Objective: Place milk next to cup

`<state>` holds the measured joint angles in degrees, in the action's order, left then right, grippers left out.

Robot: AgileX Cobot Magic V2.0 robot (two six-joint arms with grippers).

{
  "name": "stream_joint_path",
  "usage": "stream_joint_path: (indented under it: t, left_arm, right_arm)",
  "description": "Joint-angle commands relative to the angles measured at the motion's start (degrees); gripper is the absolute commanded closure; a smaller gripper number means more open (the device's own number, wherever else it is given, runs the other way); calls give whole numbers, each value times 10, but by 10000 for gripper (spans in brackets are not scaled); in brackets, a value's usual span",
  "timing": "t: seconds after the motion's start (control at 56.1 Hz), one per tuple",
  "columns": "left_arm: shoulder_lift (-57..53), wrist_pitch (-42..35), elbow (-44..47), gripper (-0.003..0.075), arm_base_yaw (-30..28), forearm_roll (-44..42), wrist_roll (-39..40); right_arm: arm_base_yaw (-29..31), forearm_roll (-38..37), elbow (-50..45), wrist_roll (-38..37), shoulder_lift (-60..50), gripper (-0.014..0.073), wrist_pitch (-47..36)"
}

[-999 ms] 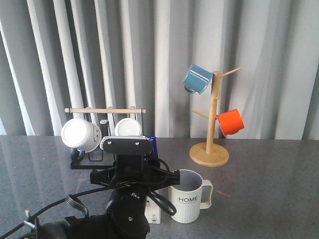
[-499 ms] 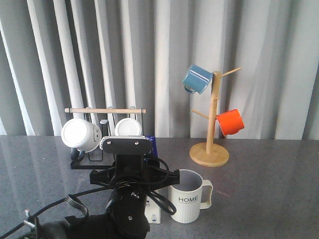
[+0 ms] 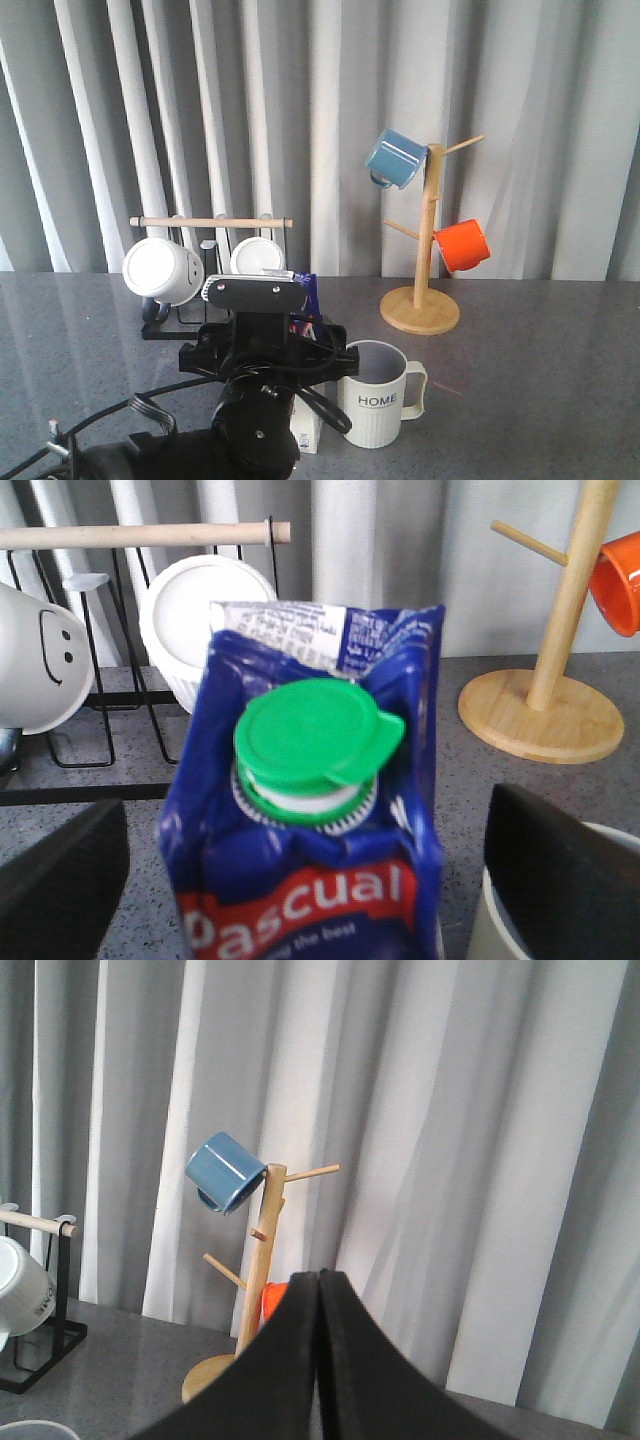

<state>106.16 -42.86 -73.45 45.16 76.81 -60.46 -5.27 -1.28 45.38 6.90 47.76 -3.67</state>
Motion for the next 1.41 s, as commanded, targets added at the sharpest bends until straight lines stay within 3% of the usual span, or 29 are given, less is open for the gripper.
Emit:
stream_joint_path:
  t: [0.0, 0.143, 0.232, 0.321, 0.446, 0.731, 0.82, 0.945, 1.141, 1.302, 1.391]
  left_arm:
    - [-50, -11, -16, 1, 3, -18, -9]
    - [-100, 6, -16, 57, 3, -16, -17]
    - [-140, 29, -16, 149, 3, -43, -17]
    - [-180, 44, -16, 320, 3, -66, -17]
    - [-221, 48, -16, 732, 1, -70, -17]
    - [-256, 51, -16, 728, 1, -69, -19]
    - [-256, 87, -17, 727, 5, -75, 36]
    - [-256, 123, -37, 727, 7, -183, 133]
    - [-251, 263, -66, 727, 10, -294, 384]
    - [-250, 366, -10, 727, 12, -536, 453]
    - [-266, 364, 49, 727, 7, -639, 523]
  right_arm:
    - [4, -4, 19, 1, -2, 602, -39]
    - [4, -4, 19, 1, -2, 602, -39]
    - [4, -4, 19, 1, -2, 602, -39]
    - [4, -4, 19, 1, -2, 602, -39]
    - [4, -4, 19, 1, -2, 602, -39]
    - [4, -4, 19, 1, -2, 602, -39]
    - [4, -4, 19, 1, -2, 602, -39]
    - [4, -4, 19, 1, -2, 602, -39]
    - [4, -4, 19, 1, -2, 602, -39]
    - [4, -4, 19, 1, -2, 602, -39]
    - [4, -4, 19, 1, -2, 602, -39]
